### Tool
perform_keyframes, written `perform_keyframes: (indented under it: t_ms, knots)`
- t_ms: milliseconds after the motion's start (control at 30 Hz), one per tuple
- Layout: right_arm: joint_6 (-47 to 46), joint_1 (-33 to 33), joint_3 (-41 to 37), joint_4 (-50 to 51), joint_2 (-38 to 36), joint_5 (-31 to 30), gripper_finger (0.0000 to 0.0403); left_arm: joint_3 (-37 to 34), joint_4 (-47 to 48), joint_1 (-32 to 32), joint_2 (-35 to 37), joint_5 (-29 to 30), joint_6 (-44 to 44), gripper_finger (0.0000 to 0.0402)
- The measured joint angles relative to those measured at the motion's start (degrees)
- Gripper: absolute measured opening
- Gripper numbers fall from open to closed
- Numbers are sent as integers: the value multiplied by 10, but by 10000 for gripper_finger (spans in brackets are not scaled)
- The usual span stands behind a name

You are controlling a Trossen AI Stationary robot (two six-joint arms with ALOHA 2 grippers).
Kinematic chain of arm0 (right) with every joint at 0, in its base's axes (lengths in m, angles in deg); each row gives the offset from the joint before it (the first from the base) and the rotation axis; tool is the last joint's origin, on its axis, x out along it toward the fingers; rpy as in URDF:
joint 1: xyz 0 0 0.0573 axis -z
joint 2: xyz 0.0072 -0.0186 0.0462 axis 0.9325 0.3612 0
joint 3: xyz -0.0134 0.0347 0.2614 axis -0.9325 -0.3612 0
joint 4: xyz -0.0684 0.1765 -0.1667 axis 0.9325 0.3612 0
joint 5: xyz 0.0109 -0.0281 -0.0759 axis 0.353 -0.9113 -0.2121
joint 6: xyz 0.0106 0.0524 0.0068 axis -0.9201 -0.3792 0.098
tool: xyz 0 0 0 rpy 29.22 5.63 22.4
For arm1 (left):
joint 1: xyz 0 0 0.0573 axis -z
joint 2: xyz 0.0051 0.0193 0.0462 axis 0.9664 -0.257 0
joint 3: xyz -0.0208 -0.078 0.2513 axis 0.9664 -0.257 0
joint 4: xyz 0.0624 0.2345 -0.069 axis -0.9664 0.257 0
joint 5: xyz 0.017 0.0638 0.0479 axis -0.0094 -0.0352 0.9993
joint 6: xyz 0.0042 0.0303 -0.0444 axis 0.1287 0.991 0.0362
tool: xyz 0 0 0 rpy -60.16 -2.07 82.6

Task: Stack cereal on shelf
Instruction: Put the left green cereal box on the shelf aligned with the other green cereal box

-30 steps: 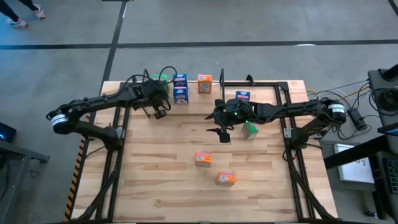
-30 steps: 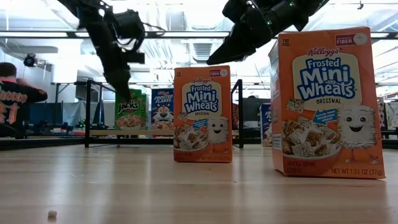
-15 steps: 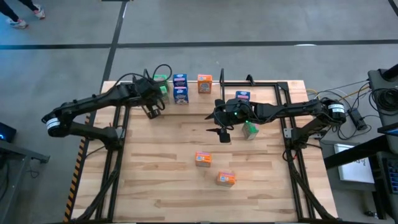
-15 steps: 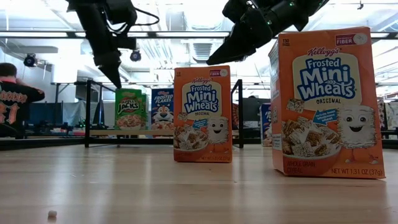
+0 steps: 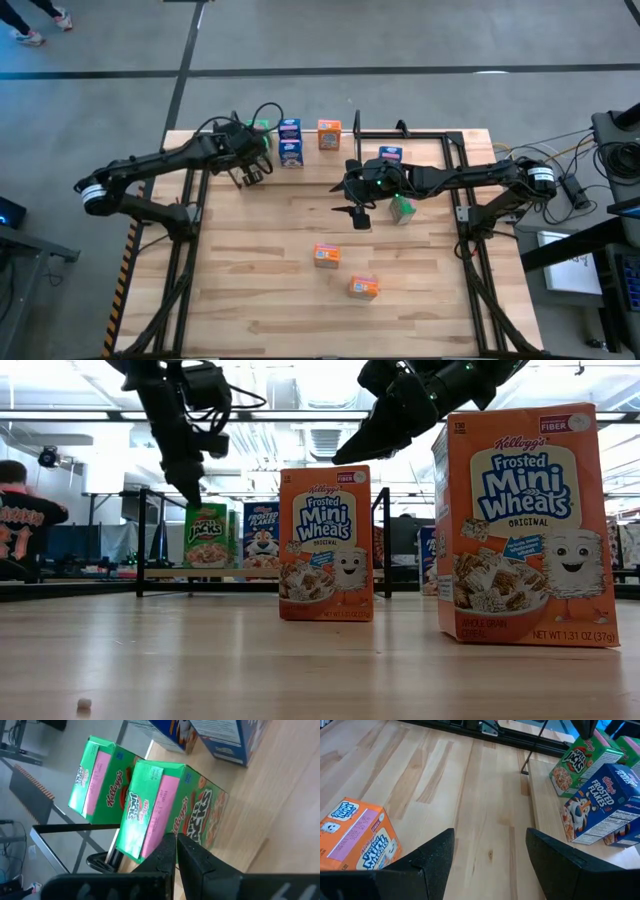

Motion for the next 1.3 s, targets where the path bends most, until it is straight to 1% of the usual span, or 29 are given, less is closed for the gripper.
perform_keyframes:
  t_ms: [233,267,400,433,500,600,767,833,933,967,1300]
  knots:
    - [1,0,0,2,0,0,235,0,3,5,13,-6,-14,0]
    - [1,0,0,2,0,0,235,0,8,5,16,-19,-14,0]
    - [1,0,0,5,0,0,235,0,21,6,23,-104,-19,0]
    - [1,0,0,6,0,0,235,0,24,6,24,-116,-20,0]
    - [0,0,0,6,0,0,235,0,25,10,27,-123,-25,0]
    - [1,0,0,6,0,0,235,5,27,12,35,-123,-26,0]
    - [1,0,0,6,0,0,235,38,26,12,47,-114,-27,0]
    - [0,0,0,6,0,0,235,50,24,12,51,-84,-20,0]
    - [0,0,0,8,0,0,235,55,25,8,53,-22,-3,0]
    - [0,0,0,9,0,0,235,54,25,4,53,-16,3,0]
    - [0,0,0,11,0,0,235,42,61,-26,42,-19,17,0]
